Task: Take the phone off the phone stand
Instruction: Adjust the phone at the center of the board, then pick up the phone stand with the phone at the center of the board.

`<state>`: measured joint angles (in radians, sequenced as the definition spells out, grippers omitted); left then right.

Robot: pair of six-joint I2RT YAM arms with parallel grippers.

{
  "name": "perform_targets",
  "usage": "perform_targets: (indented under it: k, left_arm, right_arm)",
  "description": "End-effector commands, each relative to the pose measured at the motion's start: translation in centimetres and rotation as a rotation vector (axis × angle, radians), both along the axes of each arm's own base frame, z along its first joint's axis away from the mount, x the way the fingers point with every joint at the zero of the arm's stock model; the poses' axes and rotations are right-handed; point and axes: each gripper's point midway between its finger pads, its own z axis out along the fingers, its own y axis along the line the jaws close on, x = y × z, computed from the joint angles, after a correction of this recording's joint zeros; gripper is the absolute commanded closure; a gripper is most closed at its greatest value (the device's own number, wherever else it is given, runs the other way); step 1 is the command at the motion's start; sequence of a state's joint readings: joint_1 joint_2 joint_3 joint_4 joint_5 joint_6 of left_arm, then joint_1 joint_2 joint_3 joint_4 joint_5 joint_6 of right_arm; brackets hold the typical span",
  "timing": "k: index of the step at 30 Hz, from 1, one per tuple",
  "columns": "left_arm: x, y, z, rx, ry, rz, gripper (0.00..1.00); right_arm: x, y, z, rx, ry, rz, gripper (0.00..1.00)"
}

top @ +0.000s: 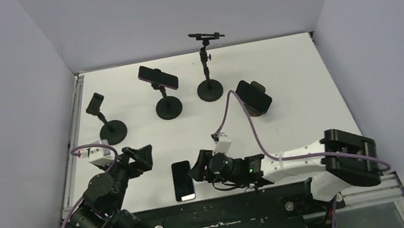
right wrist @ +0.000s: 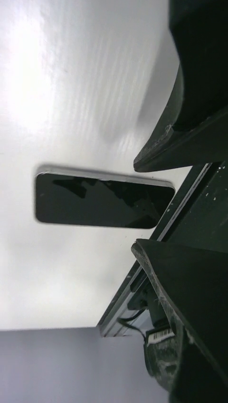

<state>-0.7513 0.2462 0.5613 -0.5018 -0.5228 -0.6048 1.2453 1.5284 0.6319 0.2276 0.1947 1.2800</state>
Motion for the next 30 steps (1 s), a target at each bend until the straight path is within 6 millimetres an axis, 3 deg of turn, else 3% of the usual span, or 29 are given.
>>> perform_targets:
  k: [1, 5, 8, 11, 15, 17, 23, 30]
  left_arm:
    - [0.4, -0.1, 1.1, -0.010, -0.038, 0.005, 0.15]
    - [1.1, 0.2, 1.7, 0.014, -0.059, 0.036, 0.16]
    - [2.2, -0.5, 4.5, -0.018, -0.112, 0.051, 0.15]
    - [4.1, -2.4, 7.3, -0.033, -0.143, 0.046, 0.15]
    - [8.0, -4.8, 8.9, -0.008, -0.064, 0.097, 0.15]
    - [10.2, -5.0, 9.3, -0.032, -0.020, 0.134, 0.14]
    - [16.4, -4.6, 8.9, -0.332, 0.085, 0.066, 0.17]
    - [19.4, -4.9, 10.0, -0.410, 0.047, 0.053, 0.18]
  right_arm:
    - [3.1, -3.3, 6.5, -0.076, -0.262, -0.067, 0.43]
    - [4.0, -6.7, 10.1, -0.201, -0.429, -0.044, 0.35]
    - [4.3, -9.2, 11.4, -0.281, -0.481, -0.054, 0.26]
    - [4.4, -10.8, 12.1, -0.317, -0.516, -0.057, 0.23]
    - [4.0, -11.3, 13.2, -0.264, -0.556, -0.041, 0.22]
    - [3.9, -11.5, 13.8, -0.231, -0.573, -0.041, 0.22]
    - [3.5, -12.5, 15.4, -0.199, -0.627, -0.024, 0.21]
    - [3.2, -13.4, 16.2, -0.153, -0.638, -0.041, 0.22]
